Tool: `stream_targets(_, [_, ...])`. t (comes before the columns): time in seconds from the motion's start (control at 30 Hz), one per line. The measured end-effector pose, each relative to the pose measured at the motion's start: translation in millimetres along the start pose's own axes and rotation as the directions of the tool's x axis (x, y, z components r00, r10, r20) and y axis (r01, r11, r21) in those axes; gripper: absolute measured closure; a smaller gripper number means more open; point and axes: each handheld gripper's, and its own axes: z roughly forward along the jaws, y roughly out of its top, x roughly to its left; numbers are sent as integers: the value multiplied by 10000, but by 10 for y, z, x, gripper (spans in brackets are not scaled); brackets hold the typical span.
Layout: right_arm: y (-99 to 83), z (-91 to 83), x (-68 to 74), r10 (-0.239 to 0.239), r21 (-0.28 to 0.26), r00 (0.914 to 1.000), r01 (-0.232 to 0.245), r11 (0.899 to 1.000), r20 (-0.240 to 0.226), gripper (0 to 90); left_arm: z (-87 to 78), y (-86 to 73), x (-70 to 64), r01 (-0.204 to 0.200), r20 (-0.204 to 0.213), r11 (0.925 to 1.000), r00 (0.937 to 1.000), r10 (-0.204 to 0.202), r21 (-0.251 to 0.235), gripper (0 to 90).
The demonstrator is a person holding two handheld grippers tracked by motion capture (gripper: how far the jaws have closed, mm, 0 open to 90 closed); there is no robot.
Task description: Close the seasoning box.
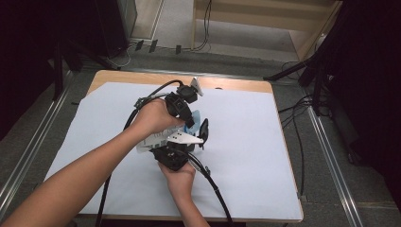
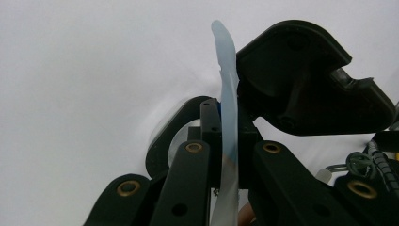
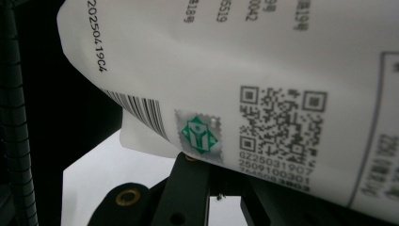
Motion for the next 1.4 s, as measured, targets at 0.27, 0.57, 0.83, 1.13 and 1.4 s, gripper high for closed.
stream_targets(0.27, [-7, 10, -7, 2, 36, 10000, -2, 10000, 69, 900, -10, -10, 31, 108, 114, 9998, 9999, -107, -168, 890])
stream_targets(0.57, [-8, 9, 6, -30, -17, 10000, 30, 10000, -20, 900, 4, -38, 47, 173, 255, 9991, 9995, -164, -389, 884])
stream_targets(0.83, [-10, 16, 9, 35, -57, 10000, -35, 10000, -30, 900, 7, -27, 37, 217, 183, 9991, 9996, -210, -375, 883])
stream_targets(1.13, [-7, 19, 5, 74, -134, 9999, -75, 9999, -68, 900, -8, -7, 12, 249, 69, 9990, 9997, -247, -358, 886])
stream_targets(1.4, [-24, 41, 12, 82, -47, 9999, -82, 10000, -108, 900, -2, 0, 6, 229, 70, 9993, 9997, -227, -299, 887])
